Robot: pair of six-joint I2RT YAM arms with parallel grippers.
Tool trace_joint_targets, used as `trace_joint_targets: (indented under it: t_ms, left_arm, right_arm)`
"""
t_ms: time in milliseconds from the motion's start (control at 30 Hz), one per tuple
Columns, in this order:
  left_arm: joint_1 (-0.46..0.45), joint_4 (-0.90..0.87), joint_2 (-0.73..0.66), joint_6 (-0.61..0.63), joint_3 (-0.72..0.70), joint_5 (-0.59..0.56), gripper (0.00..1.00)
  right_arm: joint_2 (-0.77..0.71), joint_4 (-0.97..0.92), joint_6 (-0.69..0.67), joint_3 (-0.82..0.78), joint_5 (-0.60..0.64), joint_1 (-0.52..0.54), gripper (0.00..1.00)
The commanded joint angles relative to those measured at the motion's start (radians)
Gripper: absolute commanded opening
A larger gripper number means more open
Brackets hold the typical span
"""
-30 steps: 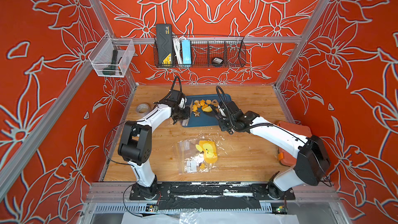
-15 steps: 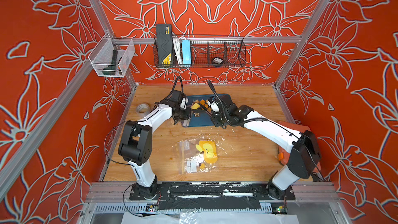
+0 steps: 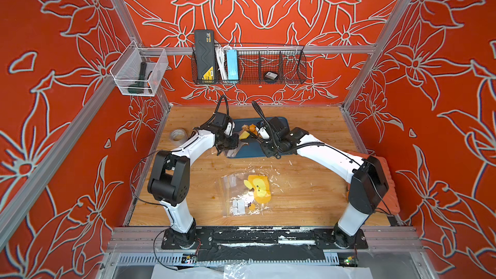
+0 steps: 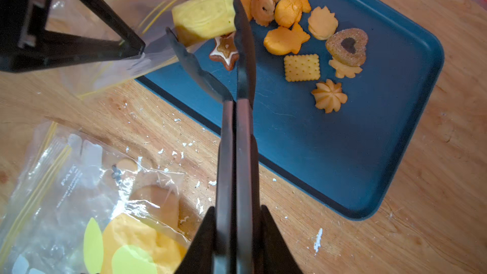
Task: Put the cookies into a resealable bag to prevent moisture
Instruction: Place the cookie in the ziploc bag.
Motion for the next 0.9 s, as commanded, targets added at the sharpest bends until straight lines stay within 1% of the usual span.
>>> trace_joint_targets:
  t_ms: [0, 133, 333, 467, 733, 867]
  left_arm:
    - [-0.007, -0.001, 0.017, 0.015, -0.005, -0.007, 0.00]
    - [-0.007, 0.001, 0.017, 0.015, -0.005, -0.002, 0.00]
    - [-0.007, 0.006, 0.007, 0.019, -0.009, 0.010, 0.00]
    - [-0.007, 0.016, -0.007, 0.022, -0.015, 0.019, 0.00]
    - [-0.007, 0.035, -0.030, 0.025, -0.028, 0.032, 0.00]
    - [-0.007, 0.040, -0.039, 0.026, -0.030, 0.037, 0.00]
  right_arm:
    - [-0.014, -0.025, -0.040, -0.008, 0.048, 0.011, 0.25]
    - [-0.007, -0.035, -0.065, -0.015, 0.032, 0.023, 0.25]
    - [0.037, -0.052, -0.068, 0.029, -0.002, 0.034, 0.25]
    - [0.070, -0.046, -0.035, 0.070, -0.038, 0.034, 0.24]
    - [0.127, -0.047, 0.053, 0.144, -0.046, 0.030, 0.24]
    - [0.129, -0.021, 0.081, 0.154, -0.135, 0.021, 0.23]
